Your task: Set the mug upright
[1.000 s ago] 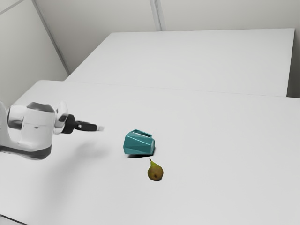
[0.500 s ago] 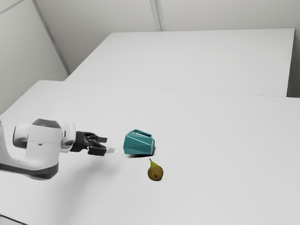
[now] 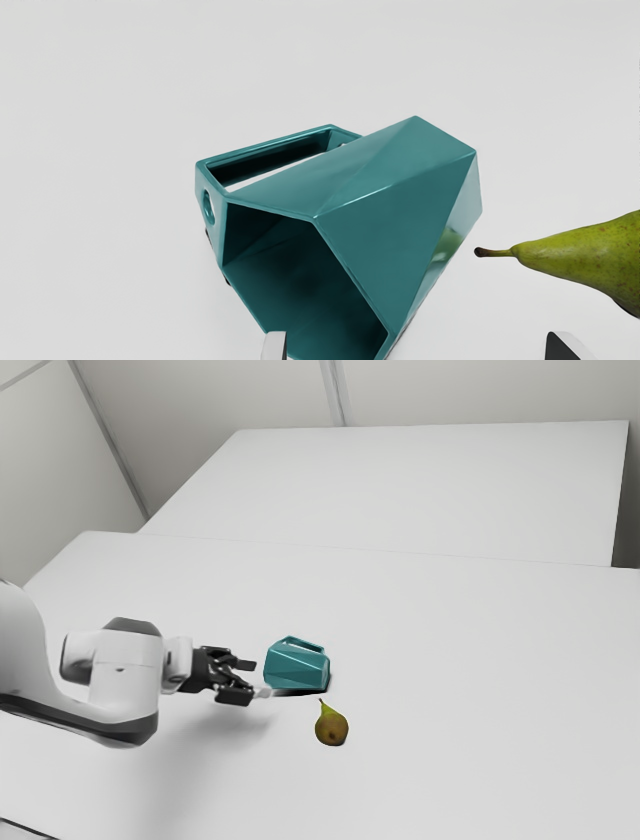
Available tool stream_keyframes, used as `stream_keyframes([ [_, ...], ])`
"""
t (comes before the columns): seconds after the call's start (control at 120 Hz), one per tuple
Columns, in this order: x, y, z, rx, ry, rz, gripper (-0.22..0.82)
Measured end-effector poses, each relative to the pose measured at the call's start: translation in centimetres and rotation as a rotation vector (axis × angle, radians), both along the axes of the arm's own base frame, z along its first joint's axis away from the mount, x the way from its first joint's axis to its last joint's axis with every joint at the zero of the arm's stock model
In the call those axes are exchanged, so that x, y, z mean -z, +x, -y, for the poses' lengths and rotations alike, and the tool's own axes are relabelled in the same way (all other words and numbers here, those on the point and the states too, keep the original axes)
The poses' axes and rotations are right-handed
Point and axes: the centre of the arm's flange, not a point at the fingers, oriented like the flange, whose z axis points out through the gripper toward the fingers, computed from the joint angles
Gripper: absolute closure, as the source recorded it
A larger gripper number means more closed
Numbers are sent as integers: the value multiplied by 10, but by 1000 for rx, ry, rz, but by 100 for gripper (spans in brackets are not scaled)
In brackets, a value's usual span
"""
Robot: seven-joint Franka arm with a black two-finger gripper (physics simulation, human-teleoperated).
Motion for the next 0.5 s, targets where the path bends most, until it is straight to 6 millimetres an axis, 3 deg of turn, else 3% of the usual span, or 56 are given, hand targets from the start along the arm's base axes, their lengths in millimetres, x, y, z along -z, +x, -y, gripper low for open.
stream_keyframes([
  [0.5, 14, 20, 17, 62, 49, 39, 13],
])
